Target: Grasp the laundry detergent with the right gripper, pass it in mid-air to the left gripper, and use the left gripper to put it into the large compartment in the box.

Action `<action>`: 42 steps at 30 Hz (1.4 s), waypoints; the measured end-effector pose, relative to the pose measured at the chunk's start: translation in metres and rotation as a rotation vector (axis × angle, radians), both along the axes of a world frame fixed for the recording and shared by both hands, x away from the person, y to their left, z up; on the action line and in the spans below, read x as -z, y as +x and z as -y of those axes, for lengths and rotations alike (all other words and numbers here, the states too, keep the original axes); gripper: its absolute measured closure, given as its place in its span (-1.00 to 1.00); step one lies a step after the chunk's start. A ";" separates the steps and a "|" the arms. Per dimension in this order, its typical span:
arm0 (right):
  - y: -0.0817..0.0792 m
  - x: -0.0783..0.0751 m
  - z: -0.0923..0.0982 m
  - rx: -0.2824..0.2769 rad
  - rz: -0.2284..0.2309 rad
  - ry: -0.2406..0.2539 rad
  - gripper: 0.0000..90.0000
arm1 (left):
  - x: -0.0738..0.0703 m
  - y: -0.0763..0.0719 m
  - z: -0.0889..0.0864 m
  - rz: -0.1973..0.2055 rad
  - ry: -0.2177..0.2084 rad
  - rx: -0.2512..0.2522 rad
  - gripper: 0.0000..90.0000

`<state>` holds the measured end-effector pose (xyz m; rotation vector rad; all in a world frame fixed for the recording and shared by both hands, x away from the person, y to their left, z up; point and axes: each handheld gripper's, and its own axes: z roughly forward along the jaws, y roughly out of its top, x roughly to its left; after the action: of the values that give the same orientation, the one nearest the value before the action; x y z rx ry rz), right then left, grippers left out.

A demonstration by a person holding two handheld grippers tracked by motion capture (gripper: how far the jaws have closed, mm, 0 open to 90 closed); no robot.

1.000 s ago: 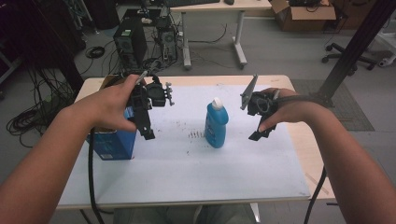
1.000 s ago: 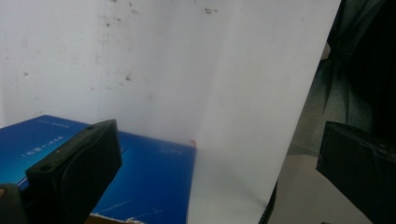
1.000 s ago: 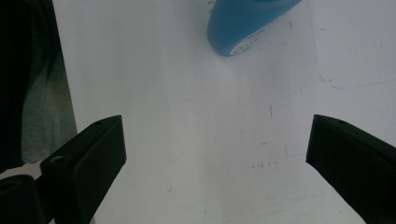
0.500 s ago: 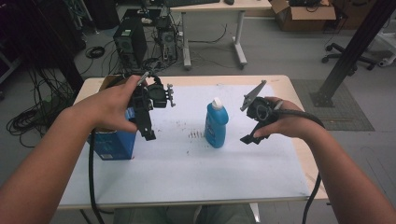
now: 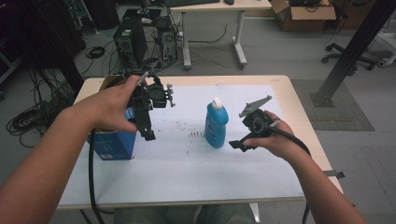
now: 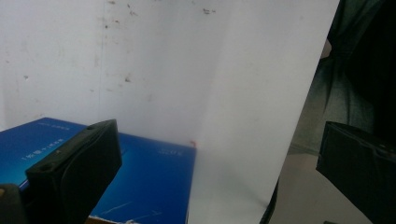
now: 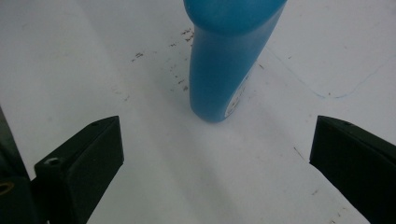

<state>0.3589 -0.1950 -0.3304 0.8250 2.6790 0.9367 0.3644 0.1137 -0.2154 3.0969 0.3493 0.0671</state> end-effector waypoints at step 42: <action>-0.015 0.075 -0.033 0.253 0.205 0.242 -0.97 | 0.001 0.000 0.002 -0.004 0.006 0.012 -1.00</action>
<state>0.3441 -0.1624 -0.4055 1.0249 2.2539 1.2215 0.3648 0.1118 -0.2168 3.1052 0.3311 0.0622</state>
